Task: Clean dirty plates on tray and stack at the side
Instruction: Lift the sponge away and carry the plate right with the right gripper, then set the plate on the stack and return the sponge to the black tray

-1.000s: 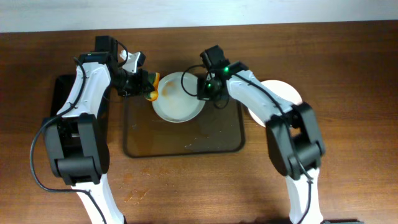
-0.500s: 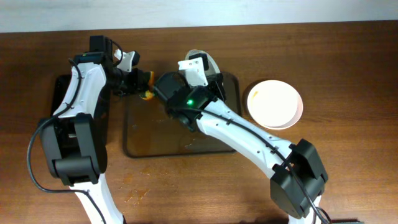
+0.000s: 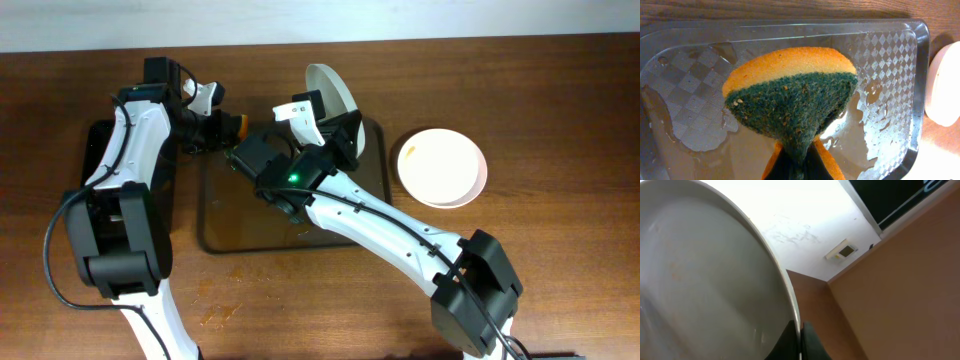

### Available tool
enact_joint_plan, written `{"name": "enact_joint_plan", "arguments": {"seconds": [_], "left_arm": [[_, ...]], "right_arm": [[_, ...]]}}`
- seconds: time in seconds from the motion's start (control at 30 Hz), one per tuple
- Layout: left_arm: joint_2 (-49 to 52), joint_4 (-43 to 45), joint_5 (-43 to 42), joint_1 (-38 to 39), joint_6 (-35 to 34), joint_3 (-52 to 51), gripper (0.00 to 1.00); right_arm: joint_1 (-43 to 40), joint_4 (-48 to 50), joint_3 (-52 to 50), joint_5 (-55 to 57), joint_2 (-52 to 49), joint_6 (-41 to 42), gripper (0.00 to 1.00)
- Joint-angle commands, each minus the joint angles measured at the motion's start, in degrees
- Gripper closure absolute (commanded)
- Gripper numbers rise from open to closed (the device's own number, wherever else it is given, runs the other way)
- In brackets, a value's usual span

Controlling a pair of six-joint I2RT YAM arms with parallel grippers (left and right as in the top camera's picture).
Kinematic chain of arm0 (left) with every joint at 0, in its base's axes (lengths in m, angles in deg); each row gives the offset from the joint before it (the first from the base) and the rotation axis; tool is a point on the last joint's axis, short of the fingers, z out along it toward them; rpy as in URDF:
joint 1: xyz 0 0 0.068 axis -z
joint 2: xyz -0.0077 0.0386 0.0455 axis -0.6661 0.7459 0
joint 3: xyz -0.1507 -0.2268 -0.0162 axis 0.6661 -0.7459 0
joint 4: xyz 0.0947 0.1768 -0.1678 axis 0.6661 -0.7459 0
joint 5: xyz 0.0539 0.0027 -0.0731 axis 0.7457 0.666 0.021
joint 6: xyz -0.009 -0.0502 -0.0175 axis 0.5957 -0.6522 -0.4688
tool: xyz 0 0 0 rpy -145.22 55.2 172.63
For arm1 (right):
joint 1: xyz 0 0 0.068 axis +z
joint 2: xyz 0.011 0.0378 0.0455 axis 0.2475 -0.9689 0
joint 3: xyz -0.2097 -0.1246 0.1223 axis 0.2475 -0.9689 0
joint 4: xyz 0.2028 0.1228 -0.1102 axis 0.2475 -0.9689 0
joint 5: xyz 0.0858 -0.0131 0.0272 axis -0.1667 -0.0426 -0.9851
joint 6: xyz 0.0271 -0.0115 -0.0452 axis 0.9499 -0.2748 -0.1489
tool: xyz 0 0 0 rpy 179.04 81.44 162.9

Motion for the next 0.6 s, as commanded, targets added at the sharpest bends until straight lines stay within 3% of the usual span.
{"name": "enact_joint_plan", "arguments": {"seconds": [0.0, 0.2, 0.33, 0.43, 0.5, 0.57], "left_arm": [[-0.3, 0.0, 0.0, -0.3, -0.4, 1.3, 1.0], [-0.3, 0.0, 0.0, -0.3, -0.3, 1.3, 1.0], [-0.3, 0.0, 0.0, -0.3, -0.3, 1.3, 1.0], [-0.3, 0.4, 0.0, -0.3, -0.4, 1.3, 1.0], [-0.3, 0.4, 0.0, -0.3, -0.3, 1.3, 1.0], [-0.3, 0.6, 0.0, -0.3, -0.4, 1.4, 1.0]], "right_arm": [[0.2, -0.3, 0.5, 4.8, 2.4, 1.1, 0.96], [-5.8, -6.8, 0.5, 3.4, 7.5, 3.5, 0.96], [-23.6, -22.3, 0.4, -23.9, 9.4, 18.9, 0.96], [-37.3, -22.0, -1.2, -43.8, 9.1, 18.3, 0.96], [-46.0, -17.3, -4.6, -57.9, 8.6, 9.2, 0.96], [-49.7, -12.9, -8.3, -64.7, 8.6, 5.3, 0.96]]}}
